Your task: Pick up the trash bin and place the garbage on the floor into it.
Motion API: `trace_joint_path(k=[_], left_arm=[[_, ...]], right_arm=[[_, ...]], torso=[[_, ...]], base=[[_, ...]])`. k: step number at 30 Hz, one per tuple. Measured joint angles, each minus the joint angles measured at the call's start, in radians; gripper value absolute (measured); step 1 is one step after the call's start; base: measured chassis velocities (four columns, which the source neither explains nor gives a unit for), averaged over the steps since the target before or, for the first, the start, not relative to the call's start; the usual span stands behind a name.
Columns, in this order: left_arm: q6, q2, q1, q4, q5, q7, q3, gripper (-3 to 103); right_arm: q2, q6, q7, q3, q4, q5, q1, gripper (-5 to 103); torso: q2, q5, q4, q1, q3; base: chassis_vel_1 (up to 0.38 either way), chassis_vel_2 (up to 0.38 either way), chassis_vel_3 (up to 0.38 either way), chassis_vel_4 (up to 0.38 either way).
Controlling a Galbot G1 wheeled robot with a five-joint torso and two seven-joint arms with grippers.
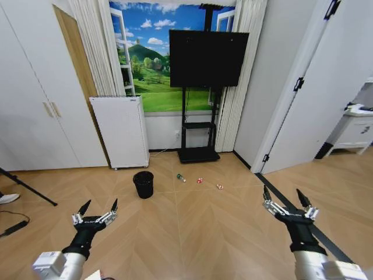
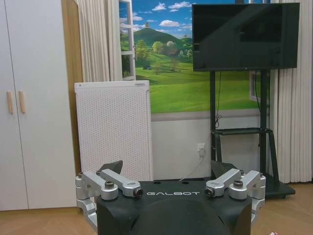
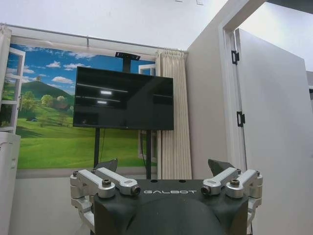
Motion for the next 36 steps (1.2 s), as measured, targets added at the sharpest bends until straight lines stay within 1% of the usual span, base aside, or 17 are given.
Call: trace_joint_path(k=[5,18,23,36], left_arm=[[0.001,-0.012,0.000,0.000,-0.004,0.000,0.000,98],[0.001,-0.016,0.002,0.000,-0.002,0.000,0.005,98],[0.003,-0.023,-0.004,0.000,0.000,0.000,0.007,98],[0.006,-0.031,-0.002,0.000,0.000,0.002,0.001,98]], right_arm=[[-0.015,0.000,0.001,0.012,0.012,0.018,-0.006,100],[-0.015,0.001,-0.004,0.017,0.018,0.019,-0.010,100],[-0.015,-0.018,-0.004,0.018,0.018,0.019,-0.009,100],[-0.007,-0.038,-0.022,0.003,0.018,0.009,-0.001,100]], torso=[[0.000,0.0000,0.0001,0.000,0.000],[0.000,0.0000,0.0001,0.000,0.000],[0.000,0.0000,0.0000,0.000,0.000],[0.000,0.0000,0.0000,0.000,0.000]], base=[[0.000,0.000,0.000,0.000],[0.000,0.000,0.000,0.000],[0.000,0.000,0.000,0.000],[0.000,0.000,0.000,0.000]])
